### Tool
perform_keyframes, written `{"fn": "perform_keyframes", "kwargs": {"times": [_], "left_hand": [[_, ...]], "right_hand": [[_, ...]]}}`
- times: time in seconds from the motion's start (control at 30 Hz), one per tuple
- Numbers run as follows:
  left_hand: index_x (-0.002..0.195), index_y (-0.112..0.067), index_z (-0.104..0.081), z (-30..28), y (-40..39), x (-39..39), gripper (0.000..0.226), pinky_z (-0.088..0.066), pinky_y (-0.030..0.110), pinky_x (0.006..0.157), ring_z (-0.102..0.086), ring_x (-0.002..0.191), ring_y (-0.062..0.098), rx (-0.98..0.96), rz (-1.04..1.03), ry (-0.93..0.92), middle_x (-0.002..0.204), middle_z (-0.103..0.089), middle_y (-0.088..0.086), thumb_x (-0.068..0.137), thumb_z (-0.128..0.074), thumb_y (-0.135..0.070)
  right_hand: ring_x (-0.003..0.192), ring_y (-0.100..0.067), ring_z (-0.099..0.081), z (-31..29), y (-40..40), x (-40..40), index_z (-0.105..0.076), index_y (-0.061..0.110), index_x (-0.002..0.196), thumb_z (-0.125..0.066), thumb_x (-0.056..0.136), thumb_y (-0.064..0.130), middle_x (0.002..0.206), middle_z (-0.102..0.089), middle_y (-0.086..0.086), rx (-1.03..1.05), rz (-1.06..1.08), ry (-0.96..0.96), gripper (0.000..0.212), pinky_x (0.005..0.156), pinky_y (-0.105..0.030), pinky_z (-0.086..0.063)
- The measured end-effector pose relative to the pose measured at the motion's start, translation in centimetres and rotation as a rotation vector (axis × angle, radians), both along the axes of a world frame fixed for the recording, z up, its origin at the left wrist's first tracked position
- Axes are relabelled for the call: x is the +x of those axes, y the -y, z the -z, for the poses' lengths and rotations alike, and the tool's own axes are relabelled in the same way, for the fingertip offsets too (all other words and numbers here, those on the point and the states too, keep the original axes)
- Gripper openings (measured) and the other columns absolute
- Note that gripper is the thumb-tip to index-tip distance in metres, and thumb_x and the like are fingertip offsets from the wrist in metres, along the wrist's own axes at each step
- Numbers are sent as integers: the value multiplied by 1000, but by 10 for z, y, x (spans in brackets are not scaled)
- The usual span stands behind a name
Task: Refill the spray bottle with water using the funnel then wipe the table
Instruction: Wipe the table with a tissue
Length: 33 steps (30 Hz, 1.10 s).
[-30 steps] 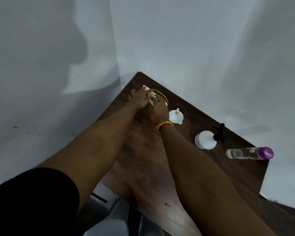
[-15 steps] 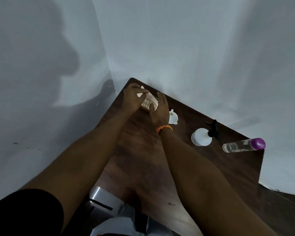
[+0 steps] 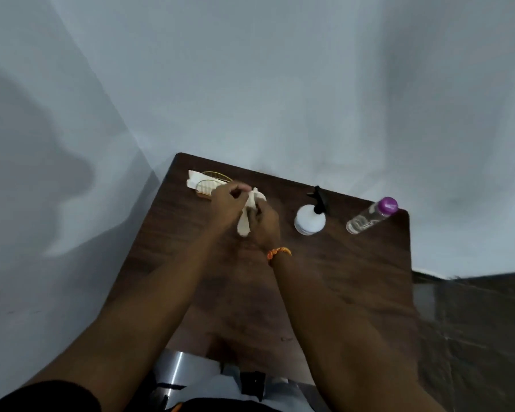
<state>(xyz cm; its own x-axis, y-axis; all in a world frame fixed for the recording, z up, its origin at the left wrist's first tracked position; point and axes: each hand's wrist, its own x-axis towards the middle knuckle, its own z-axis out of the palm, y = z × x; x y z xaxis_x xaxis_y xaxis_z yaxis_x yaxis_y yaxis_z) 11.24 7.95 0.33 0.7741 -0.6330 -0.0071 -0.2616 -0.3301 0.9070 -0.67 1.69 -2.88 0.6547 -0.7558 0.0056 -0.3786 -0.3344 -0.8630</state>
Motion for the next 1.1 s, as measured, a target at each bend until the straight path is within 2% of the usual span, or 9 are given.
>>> {"fn": "perform_keyframes", "kwargs": {"times": [0.1, 0.3, 0.5, 0.63, 0.7, 0.77, 0.9, 1.03, 1.1], "left_hand": [[95, -11, -82, 42, -5, -58, 17, -60, 37, 89, -74, 91, 16, 135, 43, -24, 96, -80, 5, 86, -69, -4], [99, -5, -81, 75, 14, -184, 18, -56, 35, 94, -73, 96, 23, 213, 306, -94, 101, -79, 10, 86, -70, 0], [111, 2, -76, 91, 45, -253, 28, -43, 24, 100, -68, 111, 32, 328, 362, -101, 114, -75, 18, 86, -65, 6], [122, -8, -69, 111, 28, -285, 38, -48, 46, 108, -58, 123, 29, 309, 385, 239, 129, -65, 10, 86, -62, 0], [132, -12, -65, 116, 16, -297, 44, -43, 44, 115, -54, 133, 27, 250, 513, 458, 142, -61, 8, 89, -61, -7], [143, -11, -58, 116, 12, -305, 55, -36, 42, 120, -45, 146, 27, 270, 622, 582, 157, -50, 10, 88, -58, -9], [156, -6, -39, 112, 16, -310, 64, -26, 49, 127, -28, 156, 33, 474, 600, 568, 167, -32, 15, 94, -34, -19], [162, -4, -22, 137, 18, -303, 78, -13, 46, 130, -14, 160, 27, 659, 838, 635, 171, -21, 12, 92, -7, -36], [163, -4, -19, 145, 24, -302, 79, -10, 49, 130, -10, 161, 28, 720, 870, 629, 171, -19, 12, 92, -7, -38]], "right_hand": [[101, -27, -68, 23, 2, -73, -61, 15, 124, -57, 99, 17, 114, -72, -8, 61, 30, -120, 26, 83, -34, -52], [92, -31, -64, 48, 24, -221, -67, 13, 98, -61, 87, 11, 101, -69, -10, 2, 160, -344, 13, 82, -49, -54], [136, -28, -52, 53, 50, -304, -61, 18, 139, -68, 80, 15, 145, -59, -7, -135, 294, -566, 59, 113, -48, -42], [121, -30, -60, 53, 36, -329, -68, 15, 124, -62, 77, 9, 127, -67, -8, -247, 433, -537, 47, 104, -44, -48], [115, -30, -63, 59, 23, -332, -68, 11, 122, -60, 84, 10, 123, -68, -10, -278, 368, -536, 39, 100, -43, -51], [128, -33, -60, 74, 16, -329, -64, 6, 133, -61, 89, 10, 137, -65, -15, -266, 234, -526, 45, 108, -48, -50], [155, -33, -27, 88, 17, -308, -33, 0, 157, -52, 101, 12, 165, -34, -18, -157, -10, -509, 60, 128, -40, -18], [159, -36, -14, 110, 22, -302, -18, 2, 162, -50, 101, 18, 170, -18, -19, -155, -204, -596, 71, 131, -47, -13], [160, -34, -9, 118, 21, -308, -15, 3, 163, -44, 104, 24, 171, -13, -17, -167, -206, -632, 69, 130, -49, -12]]}}
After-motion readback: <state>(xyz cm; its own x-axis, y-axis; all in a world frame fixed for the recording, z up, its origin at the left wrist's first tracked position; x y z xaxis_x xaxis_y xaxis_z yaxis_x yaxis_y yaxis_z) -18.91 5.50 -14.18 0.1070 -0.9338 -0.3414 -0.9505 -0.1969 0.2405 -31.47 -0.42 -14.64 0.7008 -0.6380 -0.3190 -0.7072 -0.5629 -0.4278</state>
